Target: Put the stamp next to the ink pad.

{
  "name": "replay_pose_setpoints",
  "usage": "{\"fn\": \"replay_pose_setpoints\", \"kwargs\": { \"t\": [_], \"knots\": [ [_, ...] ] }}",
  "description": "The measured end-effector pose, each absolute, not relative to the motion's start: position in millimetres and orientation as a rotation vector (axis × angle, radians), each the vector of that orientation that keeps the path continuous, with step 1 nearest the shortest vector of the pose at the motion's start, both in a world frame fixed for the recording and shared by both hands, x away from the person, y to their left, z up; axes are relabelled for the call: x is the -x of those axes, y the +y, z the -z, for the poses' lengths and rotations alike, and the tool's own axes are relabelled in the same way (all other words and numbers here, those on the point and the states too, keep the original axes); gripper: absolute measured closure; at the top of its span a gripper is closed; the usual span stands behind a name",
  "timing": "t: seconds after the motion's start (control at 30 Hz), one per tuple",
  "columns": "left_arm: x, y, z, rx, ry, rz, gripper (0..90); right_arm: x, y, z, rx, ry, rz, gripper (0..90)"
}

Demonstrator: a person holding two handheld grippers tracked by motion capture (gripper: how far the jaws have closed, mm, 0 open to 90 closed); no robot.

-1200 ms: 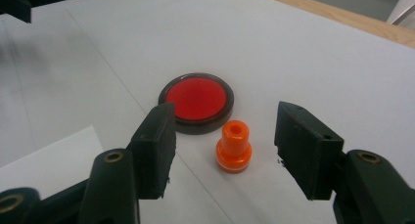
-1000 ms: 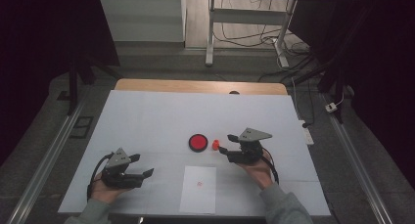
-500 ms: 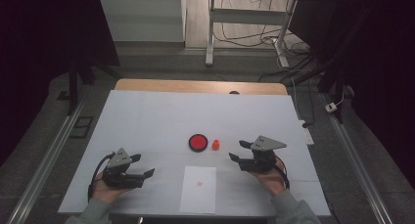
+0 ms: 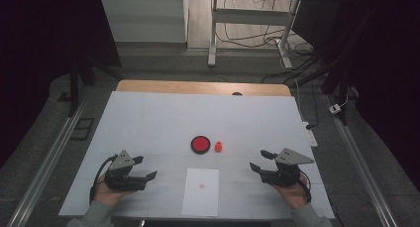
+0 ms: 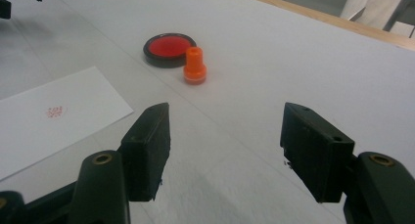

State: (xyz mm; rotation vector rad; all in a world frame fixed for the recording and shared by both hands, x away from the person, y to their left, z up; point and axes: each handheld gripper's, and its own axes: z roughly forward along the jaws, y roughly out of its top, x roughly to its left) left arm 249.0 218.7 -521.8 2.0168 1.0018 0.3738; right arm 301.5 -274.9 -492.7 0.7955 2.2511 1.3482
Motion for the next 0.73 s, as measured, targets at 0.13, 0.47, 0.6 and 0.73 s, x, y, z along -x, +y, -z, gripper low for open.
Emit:
{"fn": "replay_pose_setpoints", "kwargs": {
  "t": [0.13,0.47,0.6,0.73],
  "knots": [
    [-249,219,522,-2.015,1.004,-0.375,22.8,-295,-286,496,-0.807,2.249,-1.330,35.3],
    [-249,219,522,-2.011,1.009,-0.383,22.8,-289,-303,500,-0.831,2.254,-1.328,36.1],
    [-249,219,522,-2.012,1.006,-0.381,22.8,-290,-300,500,-0.819,2.261,-1.331,36.4],
    [-249,220,521,-2.009,1.006,-0.380,22.7,-290,-300,500,-0.814,2.264,-1.334,36.3]
  ]
}}
